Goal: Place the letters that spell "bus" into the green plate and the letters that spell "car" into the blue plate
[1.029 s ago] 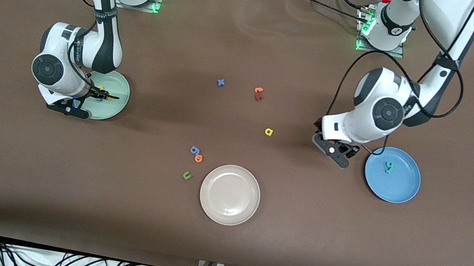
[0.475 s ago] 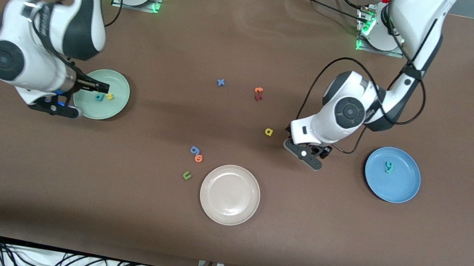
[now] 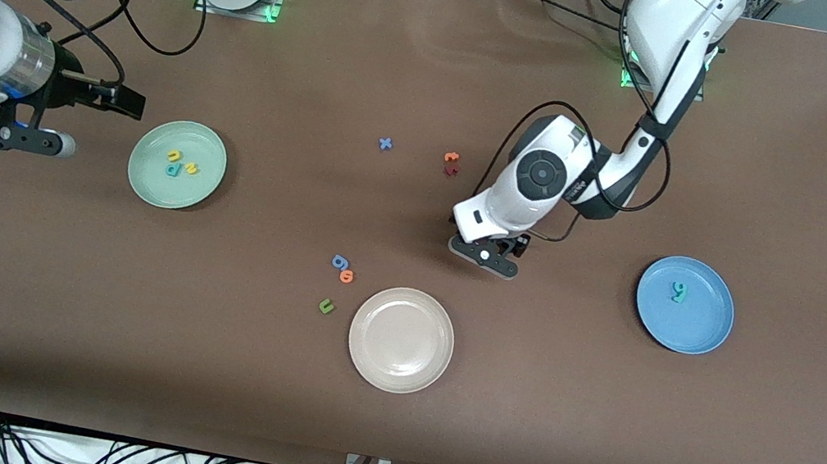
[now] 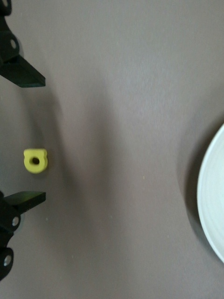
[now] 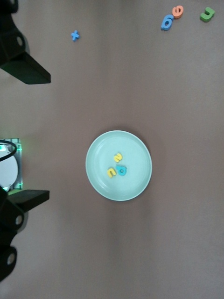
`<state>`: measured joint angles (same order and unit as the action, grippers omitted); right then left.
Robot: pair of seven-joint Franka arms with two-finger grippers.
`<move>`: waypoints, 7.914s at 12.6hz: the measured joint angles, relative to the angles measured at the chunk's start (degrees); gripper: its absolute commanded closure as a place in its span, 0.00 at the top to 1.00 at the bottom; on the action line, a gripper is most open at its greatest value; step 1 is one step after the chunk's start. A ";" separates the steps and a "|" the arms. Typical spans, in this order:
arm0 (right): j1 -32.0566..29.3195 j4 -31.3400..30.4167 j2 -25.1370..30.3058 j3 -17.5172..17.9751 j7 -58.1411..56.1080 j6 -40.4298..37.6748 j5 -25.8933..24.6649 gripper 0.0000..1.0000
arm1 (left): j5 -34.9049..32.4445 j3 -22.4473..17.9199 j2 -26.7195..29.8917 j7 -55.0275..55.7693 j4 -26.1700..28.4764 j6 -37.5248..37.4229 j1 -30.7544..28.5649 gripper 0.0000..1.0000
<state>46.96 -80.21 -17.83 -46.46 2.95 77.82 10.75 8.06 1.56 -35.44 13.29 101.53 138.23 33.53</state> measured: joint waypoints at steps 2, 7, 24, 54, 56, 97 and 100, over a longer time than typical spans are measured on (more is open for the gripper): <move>0.09 0.47 -0.21 0.07 0.00 -0.27 0.00 1.00 | -1.00 -0.21 -0.79 0.51 -0.24 0.00 0.15 0.95; -1.00 1.06 0.92 4.41 0.00 -0.15 -2.83 1.00 | -7.02 -0.28 -2.21 6.98 -0.72 0.00 0.25 0.94; -46.77 -15.95 21.67 49.43 3.24 10.38 -12.39 1.00 | -9.98 -0.14 -4.08 9.49 -1.22 0.00 1.91 0.62; -45.72 -16.78 20.77 47.24 5.47 14.03 -10.92 1.00 | -9.95 0.41 -4.10 6.54 -1.01 -0.17 1.41 0.19; -45.69 -16.78 20.77 47.24 5.47 14.03 -10.92 1.00 | -8.66 -1.60 -4.03 -2.13 -0.98 -0.30 -0.73 0.21; -45.59 -16.73 20.76 47.22 5.47 14.03 -10.92 1.00 | 2.56 -19.59 19.29 -55.14 0.14 -11.75 -16.77 1.00; -45.60 -16.73 20.76 47.21 5.47 14.03 -10.92 1.00 | 3.21 -19.47 20.40 -36.37 -2.63 -13.82 -16.75 1.00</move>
<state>1.37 -96.94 2.93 0.75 8.41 91.86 -0.17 11.27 -17.91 -15.04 -23.07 98.90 124.41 16.78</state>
